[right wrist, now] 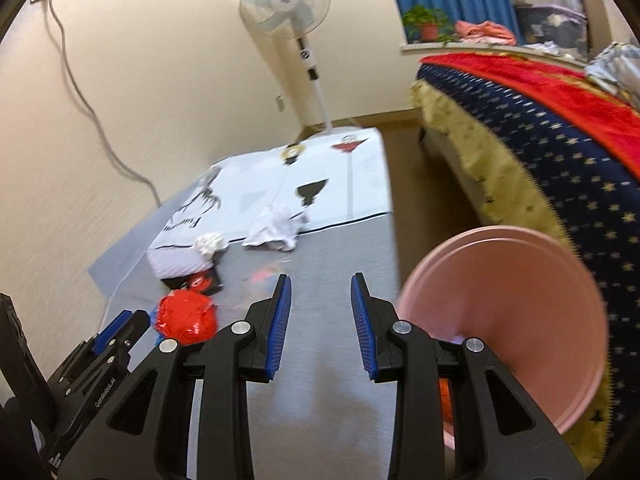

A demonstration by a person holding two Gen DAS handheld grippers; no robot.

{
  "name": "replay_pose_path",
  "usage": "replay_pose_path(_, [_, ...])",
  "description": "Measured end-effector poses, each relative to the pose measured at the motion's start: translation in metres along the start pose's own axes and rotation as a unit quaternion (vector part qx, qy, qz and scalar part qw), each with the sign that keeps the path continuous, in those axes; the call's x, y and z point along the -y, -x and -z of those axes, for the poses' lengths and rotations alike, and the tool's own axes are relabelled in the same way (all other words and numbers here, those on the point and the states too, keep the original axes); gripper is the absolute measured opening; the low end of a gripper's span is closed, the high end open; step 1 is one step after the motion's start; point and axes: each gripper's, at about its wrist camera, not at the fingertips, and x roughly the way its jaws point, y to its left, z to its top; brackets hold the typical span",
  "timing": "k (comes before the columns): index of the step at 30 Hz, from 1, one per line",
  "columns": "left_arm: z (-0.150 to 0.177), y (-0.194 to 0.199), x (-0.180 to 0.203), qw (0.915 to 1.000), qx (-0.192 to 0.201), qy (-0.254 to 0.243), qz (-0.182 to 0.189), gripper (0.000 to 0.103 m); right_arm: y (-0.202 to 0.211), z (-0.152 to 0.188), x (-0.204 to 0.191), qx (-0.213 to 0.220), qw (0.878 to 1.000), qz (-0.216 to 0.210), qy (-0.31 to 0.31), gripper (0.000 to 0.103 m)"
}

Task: Collect trash
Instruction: 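Grasp the clear plastic bag with the right tool while the left tool reaches the red bag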

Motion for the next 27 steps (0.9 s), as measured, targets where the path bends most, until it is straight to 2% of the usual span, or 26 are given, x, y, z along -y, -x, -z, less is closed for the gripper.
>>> replay_pose_path(8, [0.000,-0.022,-0.015,0.9997,-0.012,0.014,-0.014,0.027,-0.053,0.005,-0.021,-0.043,0.999,-0.029,-0.007,0.032])
replay_pose_path(11, [0.002,-0.031,-0.018,0.9995,-0.023,0.013,-0.016,0.027,-0.073,0.008,-0.022,-0.065,0.997,-0.037,-0.020,0.037])
replay_pose_path(20, [0.005,-0.051,-0.025,0.9972,-0.061,0.039,0.016,0.025,-0.104,0.018,-0.023,-0.116,0.991,-0.056,-0.033,0.038])
replay_pose_path(25, [0.009,-0.058,-0.029,0.9948,-0.084,0.055,0.019,0.025,-0.105,0.021,-0.024,-0.125,0.990,-0.055,-0.031,0.033])
replay_pose_path(27, [0.011,-0.061,-0.031,0.9933,-0.093,0.062,0.028,0.025,-0.106,0.022,-0.026,-0.128,0.990,-0.056,-0.025,0.025])
